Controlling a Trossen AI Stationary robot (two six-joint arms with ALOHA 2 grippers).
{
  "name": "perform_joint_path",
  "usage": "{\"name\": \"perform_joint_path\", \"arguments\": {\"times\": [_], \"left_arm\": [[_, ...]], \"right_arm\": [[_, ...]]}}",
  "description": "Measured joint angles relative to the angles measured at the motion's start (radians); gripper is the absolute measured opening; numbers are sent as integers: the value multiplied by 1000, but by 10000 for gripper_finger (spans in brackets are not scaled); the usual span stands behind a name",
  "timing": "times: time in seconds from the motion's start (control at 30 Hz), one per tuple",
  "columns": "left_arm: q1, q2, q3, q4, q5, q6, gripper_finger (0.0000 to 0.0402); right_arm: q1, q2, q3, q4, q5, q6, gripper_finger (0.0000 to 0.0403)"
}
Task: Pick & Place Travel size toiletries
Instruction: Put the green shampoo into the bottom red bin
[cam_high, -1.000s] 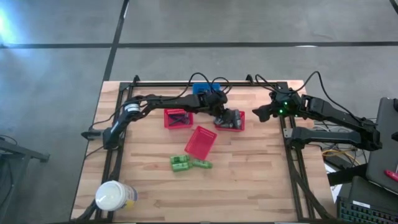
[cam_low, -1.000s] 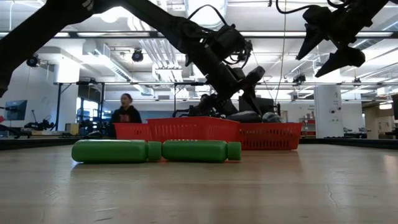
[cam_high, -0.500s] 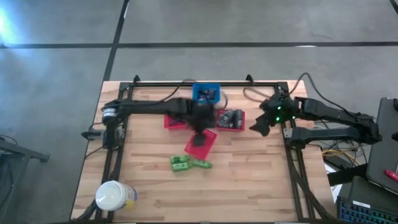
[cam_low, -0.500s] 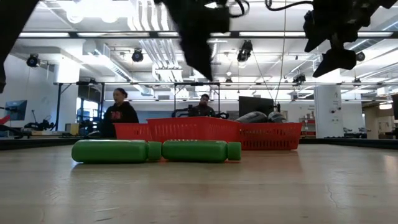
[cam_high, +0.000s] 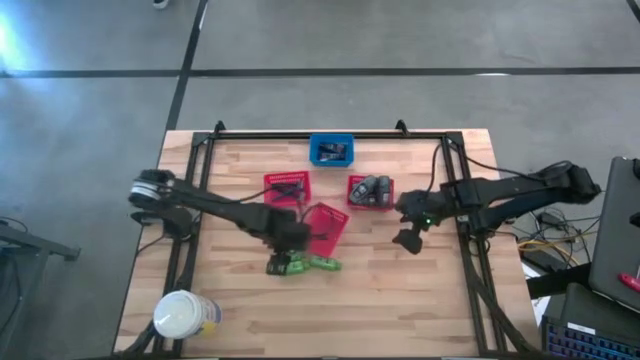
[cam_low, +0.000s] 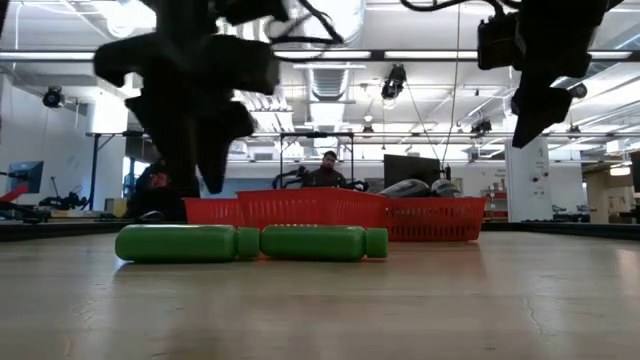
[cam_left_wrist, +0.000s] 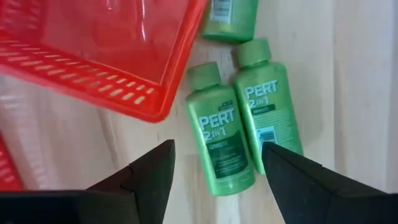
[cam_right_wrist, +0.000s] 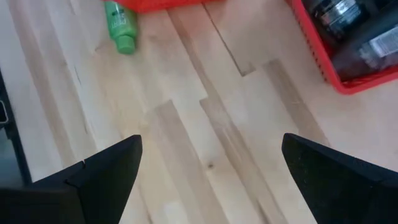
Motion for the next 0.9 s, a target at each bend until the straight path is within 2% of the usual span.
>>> {"name": "perform_joint_path", "arguments": {"times": [0.2,0.33,0.53,0.9], "left_arm": [[-16,-133,-258,265,-6,-184,245],[-16,-166,-360,422,-20,-255,245],[-30,-130,-395,473,-29,-268,245],[-34,-117,-426,497,-149,-259,244]], "right_arm": [[50,-4,0,11,80,121,384],[51,-1,0,31,96,155,384],[51,19,0,46,96,185,384],[52,50,0,72,96,211,384]]}}
